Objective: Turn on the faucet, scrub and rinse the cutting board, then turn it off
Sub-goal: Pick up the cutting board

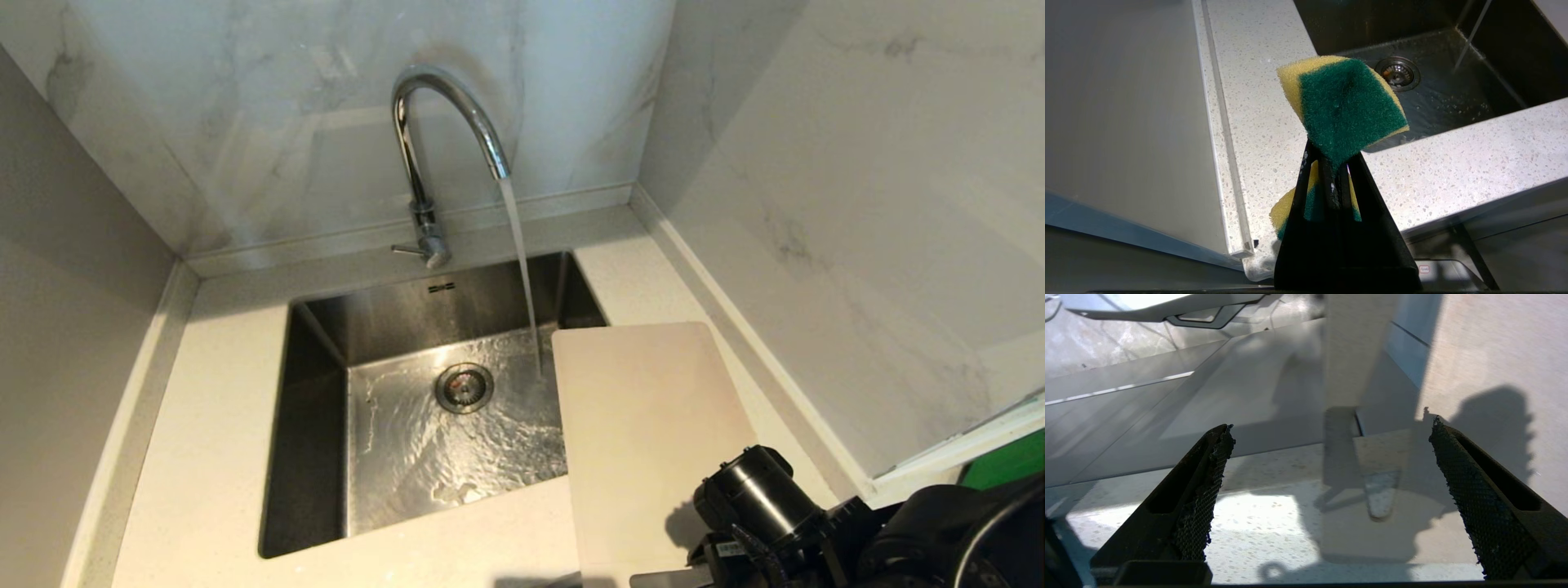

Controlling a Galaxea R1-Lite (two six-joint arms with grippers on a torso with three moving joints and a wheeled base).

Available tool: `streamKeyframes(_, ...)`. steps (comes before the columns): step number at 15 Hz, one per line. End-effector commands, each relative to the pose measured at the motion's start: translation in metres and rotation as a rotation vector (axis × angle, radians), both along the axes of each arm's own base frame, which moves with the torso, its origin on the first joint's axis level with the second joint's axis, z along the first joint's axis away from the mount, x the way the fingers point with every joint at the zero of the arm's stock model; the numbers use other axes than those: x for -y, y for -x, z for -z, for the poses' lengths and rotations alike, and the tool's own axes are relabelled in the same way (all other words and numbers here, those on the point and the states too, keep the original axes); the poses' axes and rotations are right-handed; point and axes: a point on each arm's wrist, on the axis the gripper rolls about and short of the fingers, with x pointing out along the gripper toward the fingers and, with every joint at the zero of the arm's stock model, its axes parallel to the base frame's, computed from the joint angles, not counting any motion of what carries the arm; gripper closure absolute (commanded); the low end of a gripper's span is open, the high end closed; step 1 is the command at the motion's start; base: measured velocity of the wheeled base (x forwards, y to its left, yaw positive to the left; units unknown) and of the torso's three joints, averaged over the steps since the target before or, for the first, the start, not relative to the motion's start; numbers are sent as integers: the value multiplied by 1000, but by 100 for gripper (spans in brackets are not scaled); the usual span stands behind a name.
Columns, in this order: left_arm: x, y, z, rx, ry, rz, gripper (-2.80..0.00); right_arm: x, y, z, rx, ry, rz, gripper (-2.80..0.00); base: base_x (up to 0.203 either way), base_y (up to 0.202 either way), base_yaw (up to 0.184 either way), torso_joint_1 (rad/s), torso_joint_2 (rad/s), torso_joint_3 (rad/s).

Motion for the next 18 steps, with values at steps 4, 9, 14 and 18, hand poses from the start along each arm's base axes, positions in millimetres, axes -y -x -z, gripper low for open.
streamKeyframes(4, 0, 0, 0, 1, 1, 0, 0, 1, 7, 12, 27, -11, -18, -280, 0, 0, 0, 0, 0, 0)
streamKeyframes(9, 0, 0, 0, 1, 0, 0, 0, -1, 6, 19, 2, 6, -25, -280, 0, 0, 0, 0, 0, 0)
streamKeyframes(14, 0, 0, 0, 1, 0, 0, 0, -1, 7, 23, -14, 15, -28, -280, 0, 0, 0, 0, 0, 0)
streamKeyframes(18, 0, 0, 0, 1, 0, 0, 0, -5, 1, 37, -7, 9, -22, -280, 0, 0, 0, 0, 0, 0)
